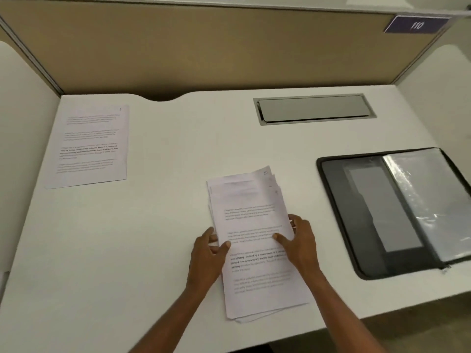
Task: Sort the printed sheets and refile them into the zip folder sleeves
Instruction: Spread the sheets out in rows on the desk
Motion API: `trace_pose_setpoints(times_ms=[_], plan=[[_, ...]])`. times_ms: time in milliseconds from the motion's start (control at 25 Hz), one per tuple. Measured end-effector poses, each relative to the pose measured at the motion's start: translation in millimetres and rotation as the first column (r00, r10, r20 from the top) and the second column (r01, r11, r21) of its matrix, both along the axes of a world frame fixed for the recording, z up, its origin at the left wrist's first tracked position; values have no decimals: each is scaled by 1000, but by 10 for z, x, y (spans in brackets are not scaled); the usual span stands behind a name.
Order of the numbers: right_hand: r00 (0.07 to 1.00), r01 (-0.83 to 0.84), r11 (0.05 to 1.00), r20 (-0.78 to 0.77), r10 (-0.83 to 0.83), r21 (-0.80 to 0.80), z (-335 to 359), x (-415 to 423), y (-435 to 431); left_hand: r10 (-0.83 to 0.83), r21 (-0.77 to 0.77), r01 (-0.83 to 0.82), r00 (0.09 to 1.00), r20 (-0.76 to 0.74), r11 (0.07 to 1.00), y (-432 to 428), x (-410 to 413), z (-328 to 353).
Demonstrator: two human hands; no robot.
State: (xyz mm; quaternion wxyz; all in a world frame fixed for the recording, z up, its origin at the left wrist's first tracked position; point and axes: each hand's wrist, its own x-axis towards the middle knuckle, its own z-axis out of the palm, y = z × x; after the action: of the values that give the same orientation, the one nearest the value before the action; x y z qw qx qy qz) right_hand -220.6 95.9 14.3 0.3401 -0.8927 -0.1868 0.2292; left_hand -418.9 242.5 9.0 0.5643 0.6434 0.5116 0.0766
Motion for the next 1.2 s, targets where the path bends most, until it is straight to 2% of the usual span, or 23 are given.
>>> trace_pose_setpoints(times_ms=[160, 320, 520, 640, 840, 960, 1040, 1120, 1160, 1200], plan=[[999, -42, 987, 9, 42, 155, 8, -94, -51, 88, -2, -88, 996, 16, 996, 2, 55, 82], [969, 71, 973, -246, -15, 220, 78, 25, -86, 140, -70, -135, 988, 64, 988, -67, 50, 55], [927, 49, 974, -374, 37, 220, 107, 304, -162, 234, -166, -209, 960, 152, 964, -101, 0, -38], [920, 69, 977, -393, 16, 202, 72, 381, -212, 233, -120, -213, 953, 195, 970, -57, -10, 0], [925, 106, 972, -380, -19, 210, -46, 442, -248, 177, -40, -173, 976, 125, 984, 100, -72, -39], [954, 51, 985, -299, 1, 167, -29, 421, -212, 146, 7, -148, 985, 94, 989, 165, -116, -61], [993, 0, 989, -115, 18, 150, -50, 421, -218, 176, -61, -168, 973, 152, 984, 220, -164, -65], [985, -104, 977, 158, 74, 187, -108, 412, -256, 224, -164, -189, 946, 234, 968, 268, -237, -87], [966, -162, 962, 234, 109, 222, -134, 412, -258, 243, -197, -195, 934, 260, 961, 285, -271, -96], [963, -201, 946, 227, 143, 255, -121, 410, -231, 263, -220, -205, 924, 277, 954, 302, -304, -114]])
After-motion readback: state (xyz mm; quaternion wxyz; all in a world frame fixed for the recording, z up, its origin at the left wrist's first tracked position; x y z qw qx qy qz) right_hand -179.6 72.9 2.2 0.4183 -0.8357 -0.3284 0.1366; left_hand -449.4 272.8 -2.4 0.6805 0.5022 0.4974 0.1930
